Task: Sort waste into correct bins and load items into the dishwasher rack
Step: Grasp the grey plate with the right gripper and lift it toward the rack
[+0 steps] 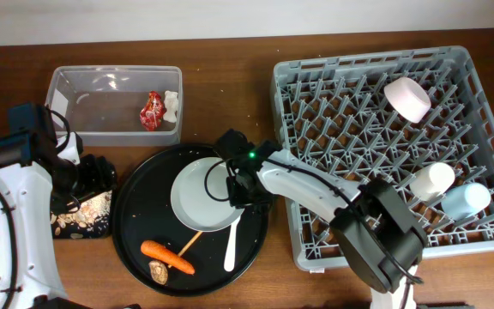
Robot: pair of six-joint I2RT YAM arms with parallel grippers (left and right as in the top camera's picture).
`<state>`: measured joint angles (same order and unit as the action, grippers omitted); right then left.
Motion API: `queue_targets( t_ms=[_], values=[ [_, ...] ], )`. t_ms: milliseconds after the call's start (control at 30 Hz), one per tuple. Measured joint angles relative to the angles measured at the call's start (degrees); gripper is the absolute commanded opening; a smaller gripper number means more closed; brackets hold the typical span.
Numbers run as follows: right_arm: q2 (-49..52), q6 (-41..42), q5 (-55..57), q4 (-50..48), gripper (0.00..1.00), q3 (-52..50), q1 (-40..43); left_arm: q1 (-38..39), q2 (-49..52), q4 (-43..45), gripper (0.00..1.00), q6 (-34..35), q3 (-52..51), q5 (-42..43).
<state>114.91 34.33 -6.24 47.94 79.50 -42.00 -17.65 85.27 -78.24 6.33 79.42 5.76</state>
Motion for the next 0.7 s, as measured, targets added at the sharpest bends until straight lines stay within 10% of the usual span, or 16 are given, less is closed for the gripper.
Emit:
queue_targets(
  t_ms=[367,600,700],
  values=[
    [-2.5,-1.5,7.9,24.1,0.04,20.7,3.7,0.0,0.0,0.0,0.76,0.0,-0.1,0.0],
    [-16.5,2.5,67.9,42.0,0.04,35.5,7.7,0.0,0.0,0.0,0.76,0.0,-0.2,0.0],
    [-12.4,5.2,76.8,41.1,0.04,35.3,13.2,0.0,0.0,0.0,0.76,0.0,-0.2,0.0]
  ],
)
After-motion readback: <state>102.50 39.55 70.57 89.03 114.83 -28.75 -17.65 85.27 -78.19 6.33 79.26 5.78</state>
